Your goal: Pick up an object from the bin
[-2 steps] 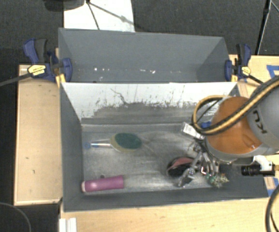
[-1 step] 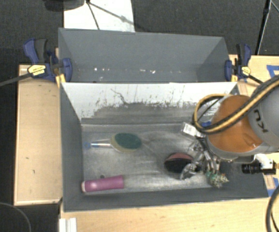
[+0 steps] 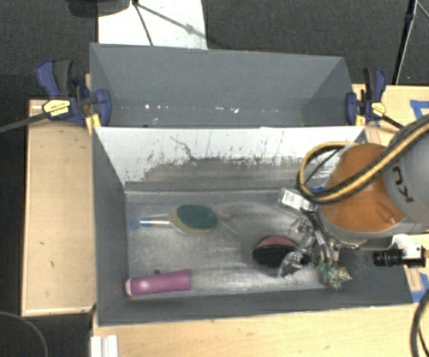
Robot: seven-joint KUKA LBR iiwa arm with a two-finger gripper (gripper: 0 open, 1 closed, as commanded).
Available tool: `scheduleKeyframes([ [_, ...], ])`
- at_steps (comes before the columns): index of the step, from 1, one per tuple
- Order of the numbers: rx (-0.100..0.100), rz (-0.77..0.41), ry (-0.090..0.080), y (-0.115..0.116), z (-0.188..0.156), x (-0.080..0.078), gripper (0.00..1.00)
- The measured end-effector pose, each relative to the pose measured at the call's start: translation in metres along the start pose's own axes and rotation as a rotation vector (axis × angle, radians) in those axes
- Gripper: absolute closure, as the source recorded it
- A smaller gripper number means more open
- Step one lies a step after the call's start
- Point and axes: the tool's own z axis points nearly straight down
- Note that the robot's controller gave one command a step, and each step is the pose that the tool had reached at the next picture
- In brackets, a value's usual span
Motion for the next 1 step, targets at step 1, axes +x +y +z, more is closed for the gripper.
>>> scheduleKeyframes([
  [1, -0.001, -0.006, -0.002, 0.0004, -0.0422, -0.0013, 1.00],
])
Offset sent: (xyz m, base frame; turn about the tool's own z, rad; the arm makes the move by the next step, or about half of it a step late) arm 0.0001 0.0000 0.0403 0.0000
